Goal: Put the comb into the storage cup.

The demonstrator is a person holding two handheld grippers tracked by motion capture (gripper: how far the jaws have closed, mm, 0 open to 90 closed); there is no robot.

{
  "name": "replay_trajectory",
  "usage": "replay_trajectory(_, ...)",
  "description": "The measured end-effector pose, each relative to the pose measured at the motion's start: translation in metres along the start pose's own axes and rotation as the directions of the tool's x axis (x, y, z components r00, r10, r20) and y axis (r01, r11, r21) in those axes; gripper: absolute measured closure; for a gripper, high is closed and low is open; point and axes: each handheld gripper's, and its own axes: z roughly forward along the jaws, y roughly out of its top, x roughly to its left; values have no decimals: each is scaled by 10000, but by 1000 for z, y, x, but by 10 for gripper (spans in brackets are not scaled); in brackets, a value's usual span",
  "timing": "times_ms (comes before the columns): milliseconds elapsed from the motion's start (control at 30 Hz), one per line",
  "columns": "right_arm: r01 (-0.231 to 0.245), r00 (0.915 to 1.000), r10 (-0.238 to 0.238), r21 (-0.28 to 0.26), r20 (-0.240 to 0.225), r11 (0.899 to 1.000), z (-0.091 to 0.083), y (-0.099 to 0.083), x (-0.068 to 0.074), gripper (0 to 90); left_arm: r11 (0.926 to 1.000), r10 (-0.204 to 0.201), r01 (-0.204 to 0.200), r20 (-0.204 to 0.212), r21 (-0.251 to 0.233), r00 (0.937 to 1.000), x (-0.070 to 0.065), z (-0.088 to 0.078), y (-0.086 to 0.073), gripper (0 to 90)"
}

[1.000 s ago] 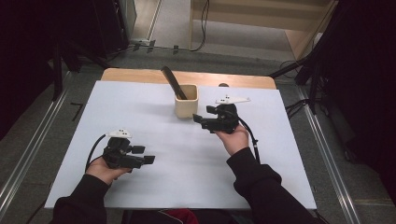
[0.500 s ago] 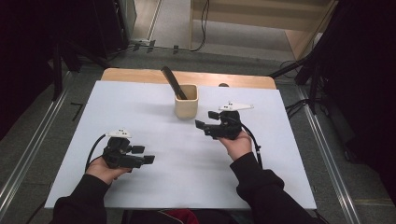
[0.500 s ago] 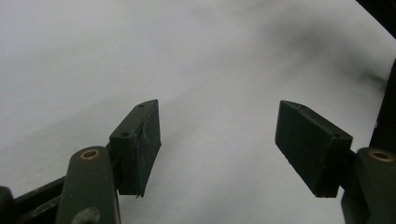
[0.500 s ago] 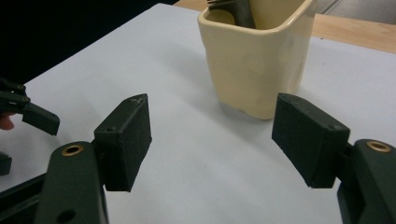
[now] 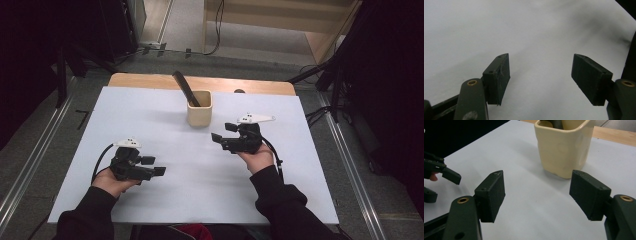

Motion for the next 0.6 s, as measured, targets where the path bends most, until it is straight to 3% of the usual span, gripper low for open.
replay_trajectory(600, 201, 9996, -197, 203, -209, 9996, -22, -18, 2, 265, 10000, 43, -43, 29, 1, 10000, -1, 0, 0, 318)
